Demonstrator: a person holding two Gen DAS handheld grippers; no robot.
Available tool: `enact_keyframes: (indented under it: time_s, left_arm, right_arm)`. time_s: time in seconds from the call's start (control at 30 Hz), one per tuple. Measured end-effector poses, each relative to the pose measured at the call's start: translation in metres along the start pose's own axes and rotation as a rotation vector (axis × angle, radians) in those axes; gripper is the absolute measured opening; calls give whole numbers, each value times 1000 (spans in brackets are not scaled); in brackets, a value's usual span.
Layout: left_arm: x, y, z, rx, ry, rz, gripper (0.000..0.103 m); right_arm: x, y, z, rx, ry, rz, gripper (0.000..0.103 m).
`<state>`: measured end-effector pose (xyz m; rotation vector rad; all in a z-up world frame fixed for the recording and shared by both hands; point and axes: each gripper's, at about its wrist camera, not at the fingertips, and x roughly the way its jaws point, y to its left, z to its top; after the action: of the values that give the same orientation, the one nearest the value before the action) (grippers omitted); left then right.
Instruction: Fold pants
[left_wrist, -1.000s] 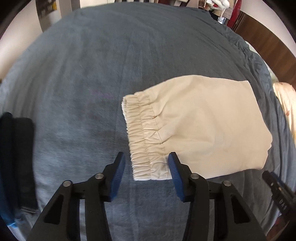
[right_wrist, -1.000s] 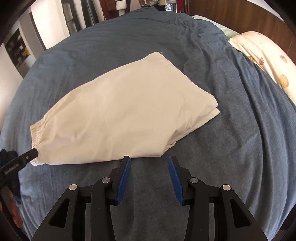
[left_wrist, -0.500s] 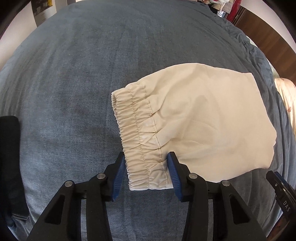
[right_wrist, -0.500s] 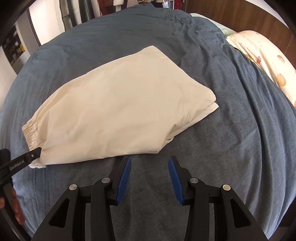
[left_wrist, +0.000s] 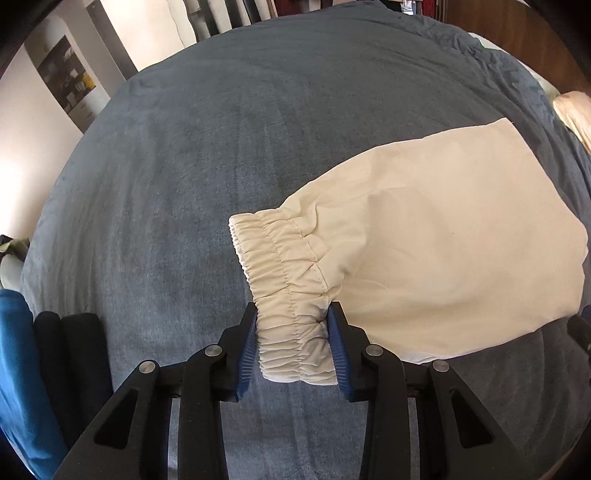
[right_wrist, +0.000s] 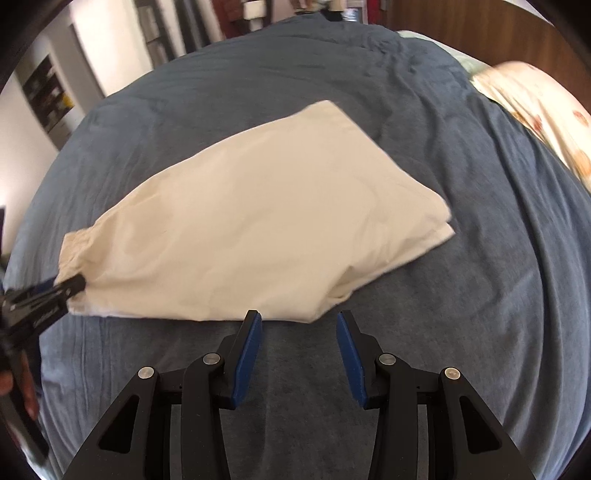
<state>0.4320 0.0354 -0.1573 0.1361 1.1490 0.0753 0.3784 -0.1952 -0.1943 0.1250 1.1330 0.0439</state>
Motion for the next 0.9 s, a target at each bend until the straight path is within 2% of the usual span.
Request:
enact_keyframes:
  time_s: [0.1,0.3,0.6,0.77,0.8,0.83,0.9]
  left_arm:
    - [1,-2,3,1,5,7,36]
    - [2,-6,4,24,8,47,36]
    - [5,-10,5,30,22,78,36]
    - [0,-19,2,65,13,116,36]
    - [-1,-21,1,73,11,123,36]
    - [-3,-22,0,82,8,131,36]
    - [-5,-25,-2,89,11,139,36]
  right_arm:
    - [11,4,0,-46,35,41,43]
    - [21,2,1,-107,29,6,43]
    - [29,10,2,-329,21,41,43]
    - [44,-2,11,-326,76,124,42]
    - [43,-3,11,-322,74,131,35]
    - [41,-5,10,-323,73,141,22]
    - [38,-5,7,-332,75,136,14]
